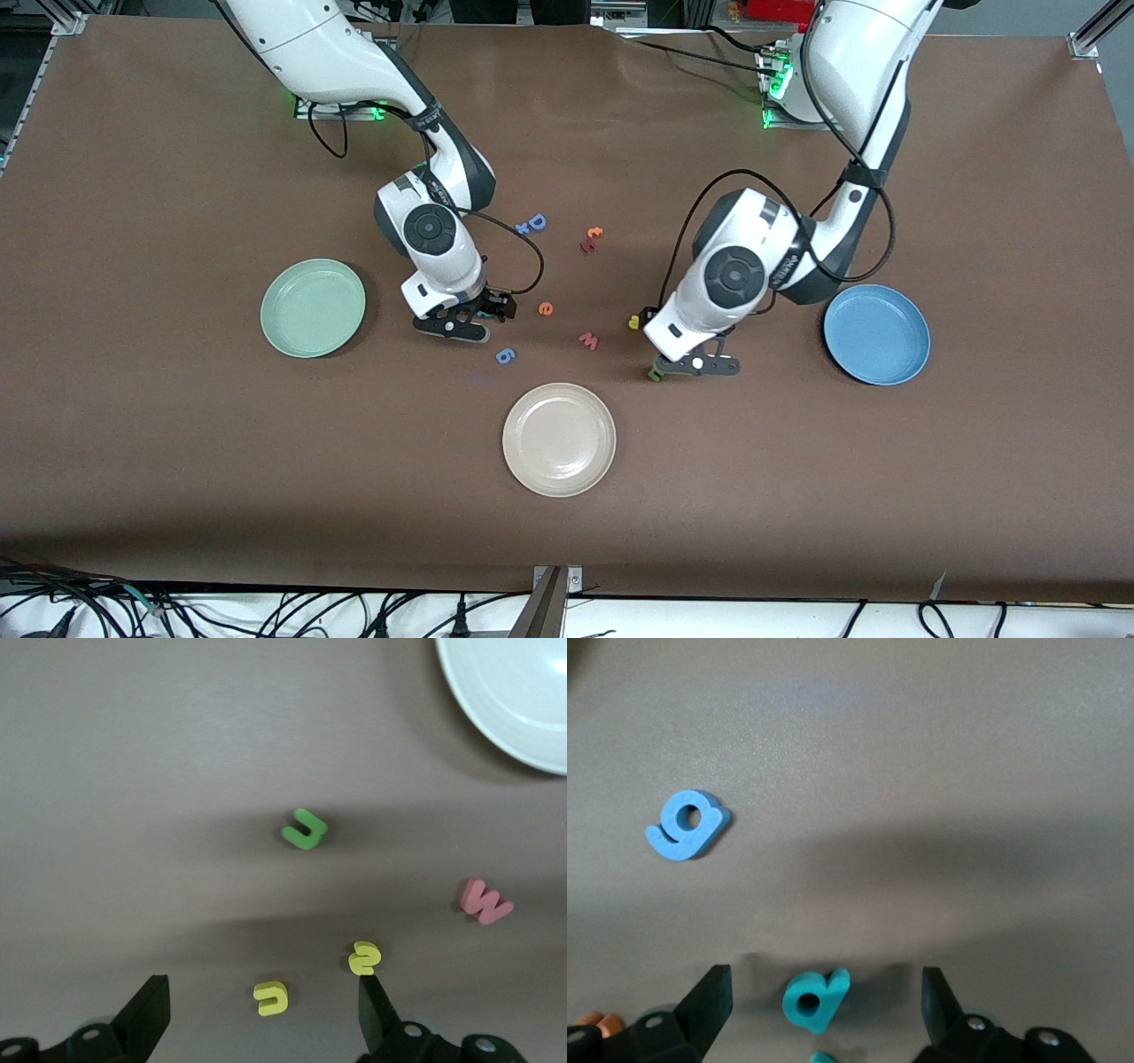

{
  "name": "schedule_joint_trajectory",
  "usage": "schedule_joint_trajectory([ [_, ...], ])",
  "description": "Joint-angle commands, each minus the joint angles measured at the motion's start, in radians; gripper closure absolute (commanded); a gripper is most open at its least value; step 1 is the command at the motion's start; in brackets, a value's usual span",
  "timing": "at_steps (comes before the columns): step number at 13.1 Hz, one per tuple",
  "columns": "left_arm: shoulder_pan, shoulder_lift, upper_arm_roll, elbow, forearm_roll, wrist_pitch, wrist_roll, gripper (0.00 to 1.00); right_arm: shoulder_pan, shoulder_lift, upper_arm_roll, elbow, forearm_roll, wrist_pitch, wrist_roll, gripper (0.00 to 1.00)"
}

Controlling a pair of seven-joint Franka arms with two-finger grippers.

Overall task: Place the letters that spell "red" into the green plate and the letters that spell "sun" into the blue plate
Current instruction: 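Grasp the teal letter with the right gripper while the left gripper reaches yellow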

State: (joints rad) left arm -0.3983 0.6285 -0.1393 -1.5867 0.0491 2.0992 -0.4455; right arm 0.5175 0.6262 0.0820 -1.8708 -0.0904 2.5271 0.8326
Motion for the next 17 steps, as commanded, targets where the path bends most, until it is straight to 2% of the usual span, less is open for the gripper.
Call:
schedule_joint_trajectory([
  [1, -0.014, 0.037, -0.023, 0.028, 0.100, 0.031, 0.010, 0.06, 0.029, 0.012, -0.015, 0.024, -0.045, 0.001, 0.048, 0.26],
  [2, -0.017, 0.046, -0.025, 0.028, 0.100, 0.044, 0.008, 0.07, 0.029, 0.012, -0.015, 0.024, -0.046, -0.001, 0.048, 0.31],
  [4, -0.024, 0.053, -0.045, 0.028, 0.101, 0.061, 0.005, 0.08, 0.032, 0.013, -0.015, 0.021, -0.048, -0.002, 0.048, 0.32],
  [5, -0.024, 0.056, -0.046, 0.028, 0.101, 0.070, 0.008, 0.13, 0.032, 0.015, -0.015, 0.021, -0.049, -0.002, 0.048, 0.33],
  [6, -0.027, 0.072, -0.046, 0.027, 0.101, 0.094, 0.007, 0.13, 0.036, 0.018, -0.015, 0.019, -0.049, -0.004, 0.048, 0.40],
  [8, -0.030, 0.098, -0.060, 0.014, 0.101, 0.160, 0.005, 0.13, 0.036, 0.018, -0.015, 0.021, -0.049, -0.005, 0.046, 0.62],
  [10, -0.046, 0.120, -0.062, 0.007, 0.103, 0.186, 0.007, 0.13, 0.038, 0.018, -0.015, 0.021, -0.051, -0.028, 0.043, 0.78],
  [12, -0.042, 0.114, -0.060, -0.054, 0.103, 0.252, 0.010, 0.12, 0.038, 0.014, -0.015, 0.022, -0.051, -0.044, 0.037, 0.88],
  [14, -0.034, 0.093, -0.062, -0.096, 0.103, 0.286, 0.024, 0.12, 0.032, -0.009, -0.015, 0.028, -0.051, -0.086, 0.025, 0.90],
  [17, -0.022, 0.062, -0.060, -0.134, 0.101, 0.283, 0.059, 0.12, 0.027, -0.051, -0.048, 0.082, -0.049, -0.259, -0.084, 0.90],
])
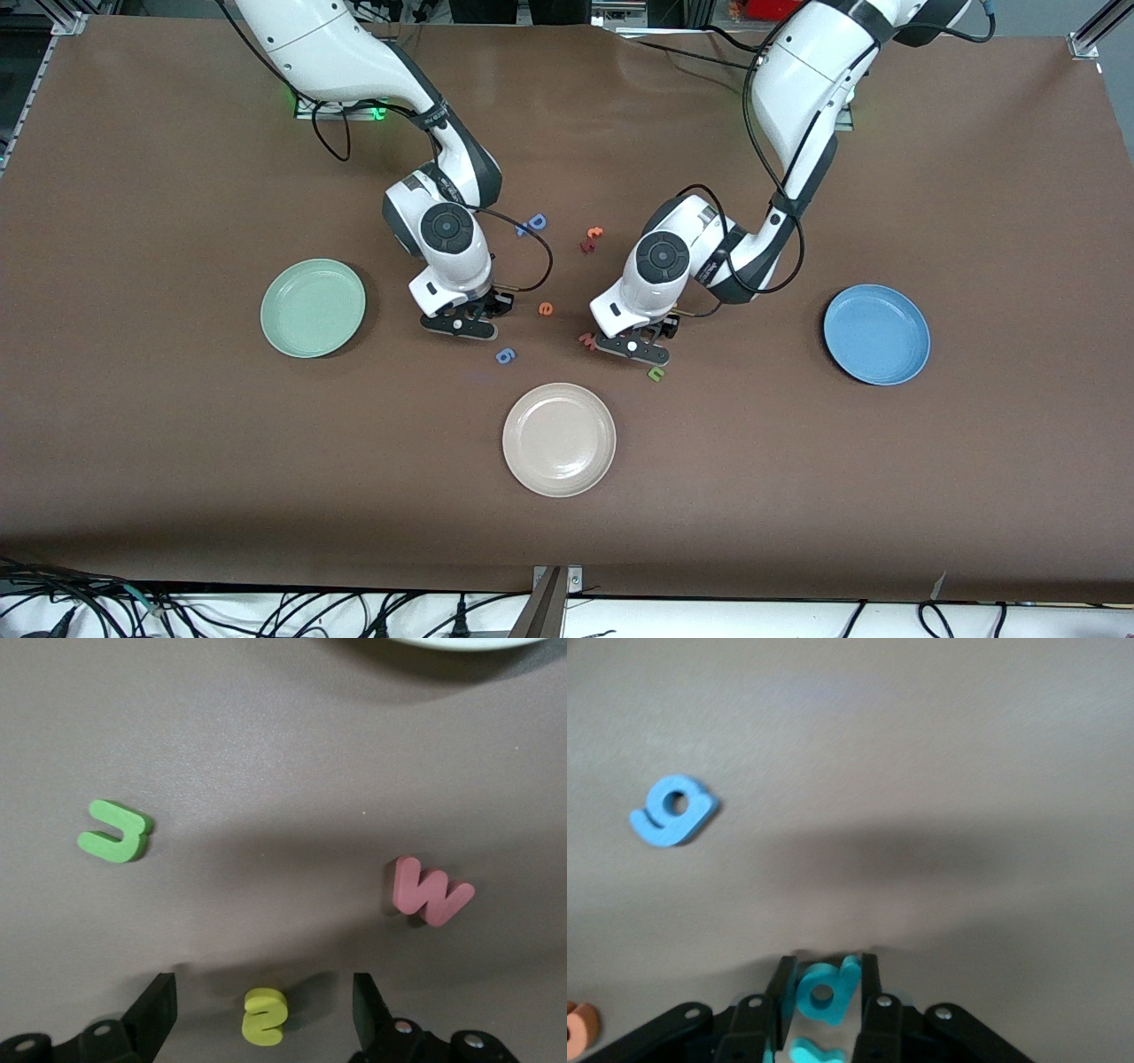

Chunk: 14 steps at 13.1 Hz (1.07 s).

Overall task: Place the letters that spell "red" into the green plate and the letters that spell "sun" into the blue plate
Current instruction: 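Place the teal letter on the green plate while the left gripper grasps yellow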

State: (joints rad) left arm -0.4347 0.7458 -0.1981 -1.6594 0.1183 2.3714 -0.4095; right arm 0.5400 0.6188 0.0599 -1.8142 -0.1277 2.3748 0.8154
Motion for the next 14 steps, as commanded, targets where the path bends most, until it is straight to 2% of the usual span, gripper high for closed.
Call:
schedule_joint_trajectory([
  [1, 0.014, -0.054, -0.001, -0.063, 0.032, 0.012, 0.023, 0.13, 0.003, -0.075, -0.047, 0.024, -0.013, -0.156, -0.106, 0.90],
  [3, 0.014, -0.051, -0.001, -0.066, 0.032, 0.014, 0.021, 0.21, -0.002, -0.141, -0.110, 0.007, -0.004, -0.268, -0.259, 0.90],
  [4, 0.013, -0.048, -0.001, -0.071, 0.032, 0.017, 0.017, 0.21, -0.005, -0.183, -0.144, -0.023, -0.003, -0.299, -0.312, 0.90],
  [7, 0.011, -0.048, -0.003, -0.083, 0.032, 0.017, 0.009, 0.21, -0.014, -0.261, -0.262, -0.135, 0.014, -0.281, -0.540, 0.90],
  [9, 0.010, -0.046, -0.009, -0.086, 0.032, 0.015, 0.005, 0.19, -0.034, -0.271, -0.331, -0.190, 0.103, -0.258, -0.699, 0.90],
  [10, 0.008, -0.046, -0.009, -0.089, 0.032, 0.017, -0.008, 0.19, -0.044, -0.269, -0.354, -0.226, 0.144, -0.208, -0.784, 0.90],
  [12, 0.005, -0.045, -0.010, -0.089, 0.032, 0.017, -0.015, 0.21, -0.077, -0.257, -0.368, -0.305, 0.158, -0.073, -0.879, 0.89],
  [14, 0.002, -0.039, -0.010, -0.088, 0.032, 0.022, -0.015, 0.29, -0.101, -0.234, -0.368, -0.324, 0.158, -0.025, -0.910, 0.88],
])
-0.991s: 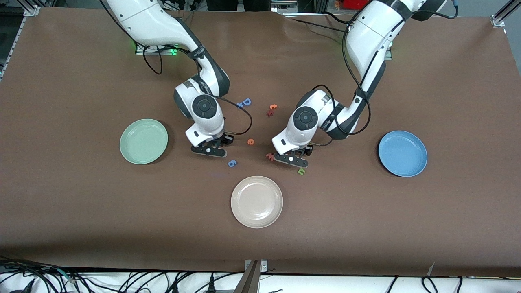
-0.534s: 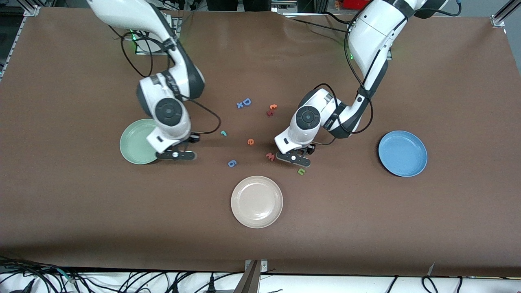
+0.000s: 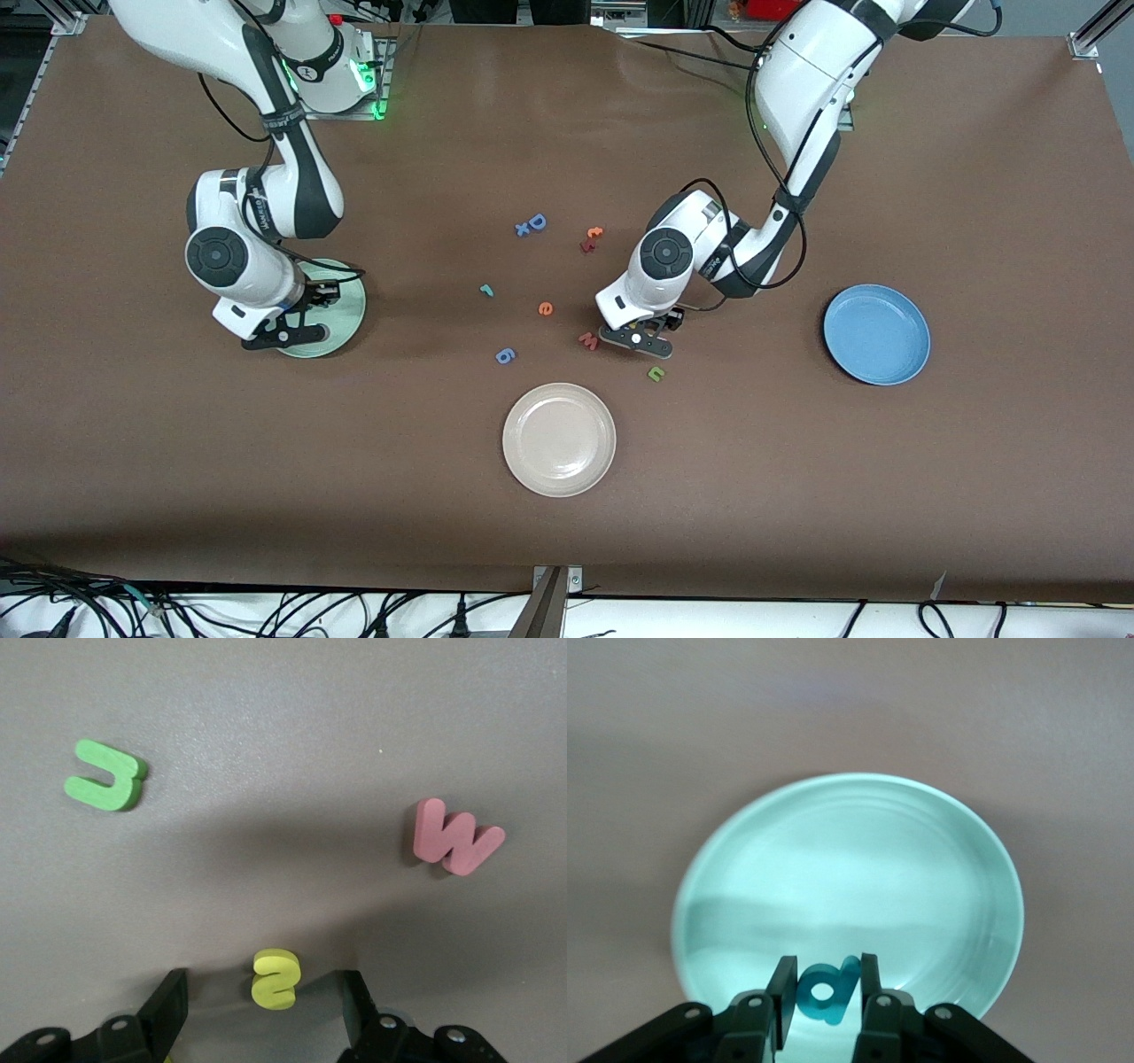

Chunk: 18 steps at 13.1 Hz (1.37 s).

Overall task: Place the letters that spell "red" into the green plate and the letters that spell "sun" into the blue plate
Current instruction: 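Place the teal letter on the green plate while the left gripper grasps yellow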

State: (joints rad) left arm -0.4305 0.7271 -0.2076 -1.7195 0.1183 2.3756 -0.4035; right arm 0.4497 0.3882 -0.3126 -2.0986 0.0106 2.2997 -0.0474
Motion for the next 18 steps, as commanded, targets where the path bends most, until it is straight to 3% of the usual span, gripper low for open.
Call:
schedule_joint_trajectory([
  [1, -0.002, -0.018, 0.000, -0.028, 0.032, 0.031, -0.021, 0.35, -0.011, 0.004, 0.004, -0.040, 0.022, 0.053, -0.048, 0.87],
  [3, -0.002, -0.015, -0.001, -0.026, 0.032, 0.034, -0.021, 0.40, -0.012, 0.023, 0.004, -0.038, 0.022, 0.070, -0.048, 0.78],
  [5, -0.002, -0.014, -0.001, -0.023, 0.032, 0.036, -0.021, 0.42, -0.014, 0.023, 0.004, -0.031, 0.022, 0.060, -0.040, 0.00],
  [9, -0.004, -0.011, -0.001, -0.014, 0.029, 0.037, -0.021, 0.44, -0.002, -0.017, 0.024, -0.021, 0.022, 0.037, -0.026, 0.00],
  [11, -0.004, -0.006, -0.001, -0.014, 0.029, 0.039, -0.021, 0.44, -0.002, -0.017, 0.102, 0.038, 0.022, -0.052, 0.132, 0.00],
  [14, -0.004, 0.005, 0.000, -0.014, 0.030, 0.077, -0.021, 0.51, 0.007, 0.000, 0.234, 0.071, 0.019, -0.049, 0.432, 0.00],
  [18, -0.005, 0.005, 0.000, -0.014, 0.032, 0.080, -0.021, 0.63, 0.079, 0.066, 0.283, 0.072, 0.020, 0.090, 0.639, 0.01],
])
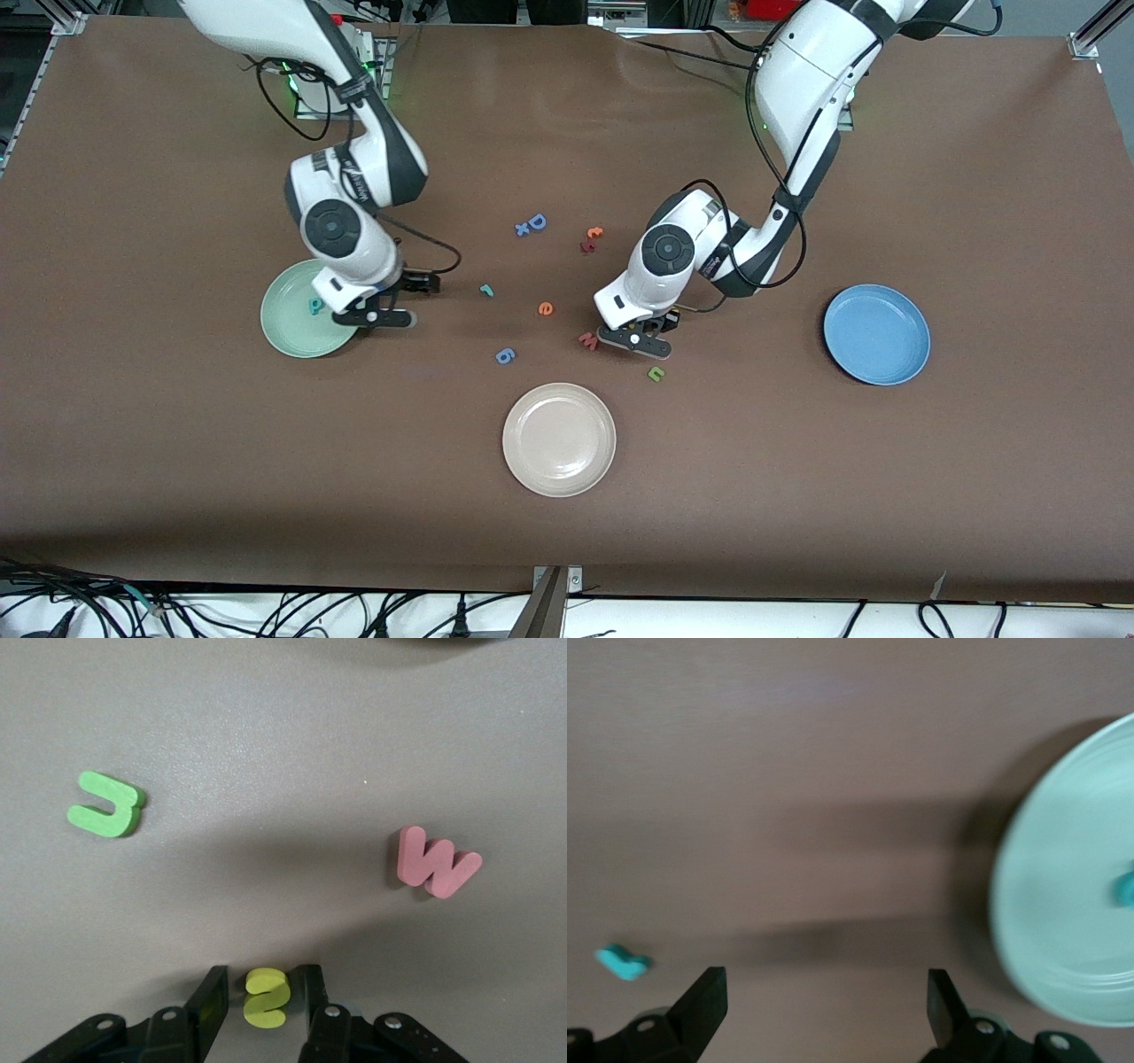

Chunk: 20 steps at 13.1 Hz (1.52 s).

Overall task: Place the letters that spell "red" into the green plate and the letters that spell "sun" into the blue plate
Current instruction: 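Move the yellow letter onto the blue plate while the right gripper grasps teal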

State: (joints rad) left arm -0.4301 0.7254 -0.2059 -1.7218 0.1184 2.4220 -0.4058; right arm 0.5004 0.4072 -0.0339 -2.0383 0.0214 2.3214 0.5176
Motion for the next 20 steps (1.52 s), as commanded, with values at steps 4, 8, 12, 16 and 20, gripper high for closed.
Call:
schedule_joint_trajectory([
  [4, -0.006, 0.006, -0.001, -0.015, 0.032, 0.034, -0.019, 0.71, 0.125, 0.120, 0.006, 0.013, 0.009, 0.242, 0.245, 0.05],
  [8, -0.004, -0.001, -0.001, -0.015, 0.032, 0.031, -0.012, 0.84, 0.148, 0.159, 0.025, 0.055, 0.008, 0.248, 0.317, 0.21],
  [12, 0.016, -0.039, 0.005, -0.015, 0.030, 0.011, 0.005, 0.86, 0.153, 0.168, 0.025, 0.063, 0.008, 0.247, 0.314, 0.54],
  [16, 0.105, -0.159, 0.008, -0.016, -0.003, -0.159, 0.166, 0.85, 0.156, 0.168, 0.028, 0.059, 0.008, 0.240, 0.305, 0.68],
  [20, 0.177, -0.247, 0.103, -0.021, -0.046, -0.288, 0.420, 0.85, 0.155, 0.159, 0.028, 0.063, 0.008, 0.236, 0.292, 0.96],
])
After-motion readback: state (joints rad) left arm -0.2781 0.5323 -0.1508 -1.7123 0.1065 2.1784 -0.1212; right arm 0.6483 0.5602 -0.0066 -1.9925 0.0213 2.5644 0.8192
